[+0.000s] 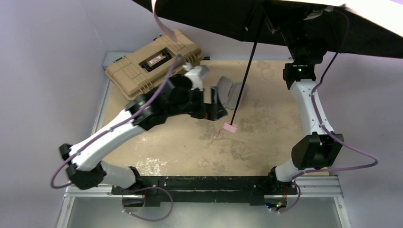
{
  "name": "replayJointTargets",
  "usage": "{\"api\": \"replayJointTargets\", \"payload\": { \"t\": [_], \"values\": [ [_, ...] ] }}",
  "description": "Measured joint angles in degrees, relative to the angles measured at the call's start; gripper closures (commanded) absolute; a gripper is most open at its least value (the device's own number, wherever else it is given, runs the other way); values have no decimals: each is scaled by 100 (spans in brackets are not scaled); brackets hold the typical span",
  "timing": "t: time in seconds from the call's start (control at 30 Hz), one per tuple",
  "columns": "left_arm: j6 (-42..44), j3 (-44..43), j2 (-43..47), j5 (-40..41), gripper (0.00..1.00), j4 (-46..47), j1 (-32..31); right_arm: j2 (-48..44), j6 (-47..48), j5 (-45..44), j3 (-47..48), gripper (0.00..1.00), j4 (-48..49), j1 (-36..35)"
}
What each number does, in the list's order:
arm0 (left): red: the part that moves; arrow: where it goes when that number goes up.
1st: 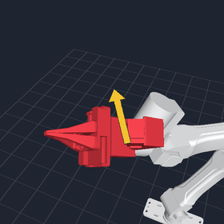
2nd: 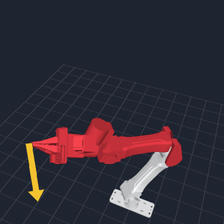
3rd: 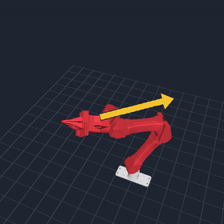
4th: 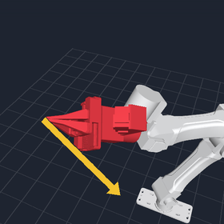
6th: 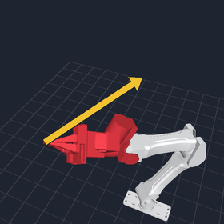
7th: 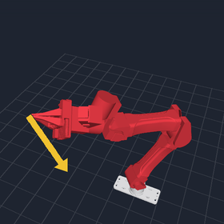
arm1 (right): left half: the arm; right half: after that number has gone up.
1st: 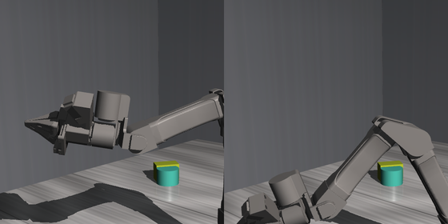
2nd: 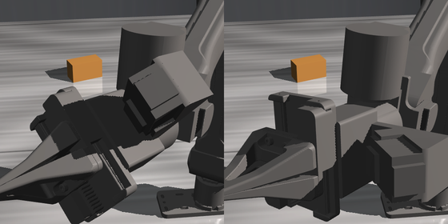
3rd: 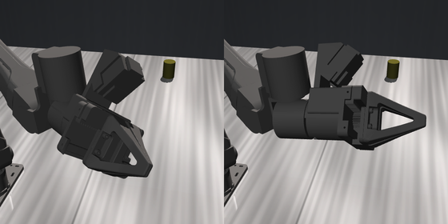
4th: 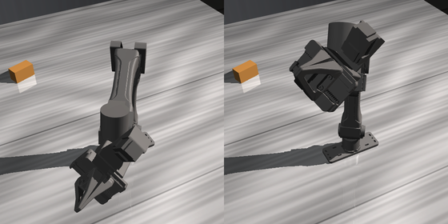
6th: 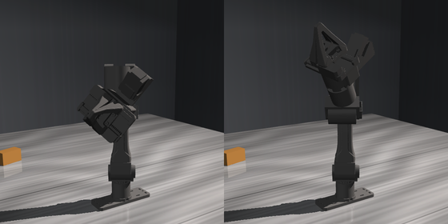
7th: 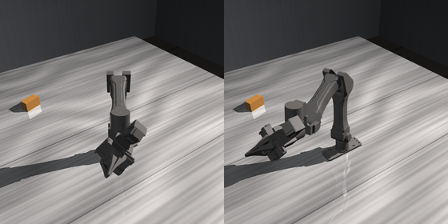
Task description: Open the umbrella
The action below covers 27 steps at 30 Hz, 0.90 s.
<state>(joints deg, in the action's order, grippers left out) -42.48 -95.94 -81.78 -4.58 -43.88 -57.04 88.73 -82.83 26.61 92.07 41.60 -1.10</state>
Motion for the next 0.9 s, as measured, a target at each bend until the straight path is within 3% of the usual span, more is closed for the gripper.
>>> {"api": "replayJointTargets", "payload": {
  "t": [0.17, 0.6, 0.77, 0.9],
  "values": [
    [-50, 870, 1368, 1237, 0, 96, 28, -107, 422, 33, -184, 100, -258, 0],
    [494, 1840, 3042, 3167, 0, -551, 28, -415, 2378, -74, -629, 100, -951, -4],
    [859, 1762, 3770, 4072, 0, -1261, 28, -597, 3169, -273, -1408, 100, -868, -24],
    [929, 1187, 3746, 4782, 0, -2087, 31, -739, 3790, -542, -2369, 100, -570, -92]
  ]
}}
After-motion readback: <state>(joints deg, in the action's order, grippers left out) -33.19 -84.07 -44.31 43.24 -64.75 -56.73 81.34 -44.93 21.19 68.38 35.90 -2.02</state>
